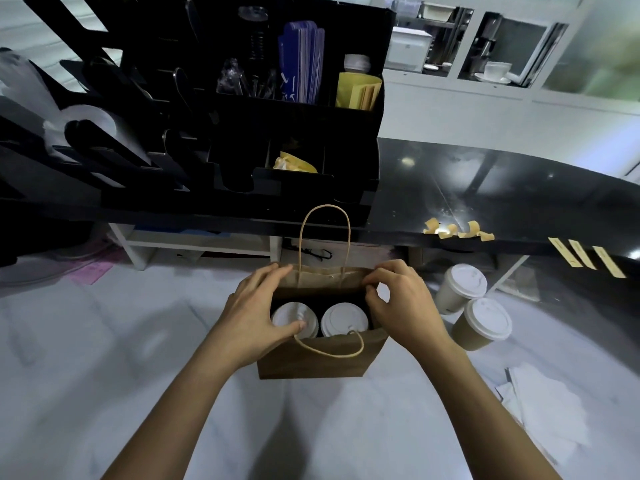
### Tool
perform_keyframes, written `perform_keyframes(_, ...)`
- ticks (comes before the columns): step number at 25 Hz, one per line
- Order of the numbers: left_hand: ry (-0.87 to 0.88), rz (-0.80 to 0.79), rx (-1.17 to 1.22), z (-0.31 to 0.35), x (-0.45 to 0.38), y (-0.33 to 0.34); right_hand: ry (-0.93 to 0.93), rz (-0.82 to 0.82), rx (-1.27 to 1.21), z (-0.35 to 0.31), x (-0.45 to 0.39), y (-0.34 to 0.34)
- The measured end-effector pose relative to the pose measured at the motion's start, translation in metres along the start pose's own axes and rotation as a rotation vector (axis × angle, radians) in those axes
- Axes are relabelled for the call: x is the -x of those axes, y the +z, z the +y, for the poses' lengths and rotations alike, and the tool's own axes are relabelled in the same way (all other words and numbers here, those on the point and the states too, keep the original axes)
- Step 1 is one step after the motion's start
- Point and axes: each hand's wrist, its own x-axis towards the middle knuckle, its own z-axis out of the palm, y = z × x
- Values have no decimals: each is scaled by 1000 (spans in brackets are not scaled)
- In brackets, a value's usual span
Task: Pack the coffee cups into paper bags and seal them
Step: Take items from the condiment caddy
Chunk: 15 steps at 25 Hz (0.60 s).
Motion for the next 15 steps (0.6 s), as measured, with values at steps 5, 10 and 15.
perform_keyframes(5, 15, -18, 8, 8, -5, 3, 32, -7, -47, 10, 0, -2)
perform_keyframes(10, 3, -9, -33, 10, -7, -2, 36, -6, -73, 13, -3, -3)
perform_keyframes(15, 26, 100, -92, 22, -10, -9, 28, 21, -108, 13, -6, -8)
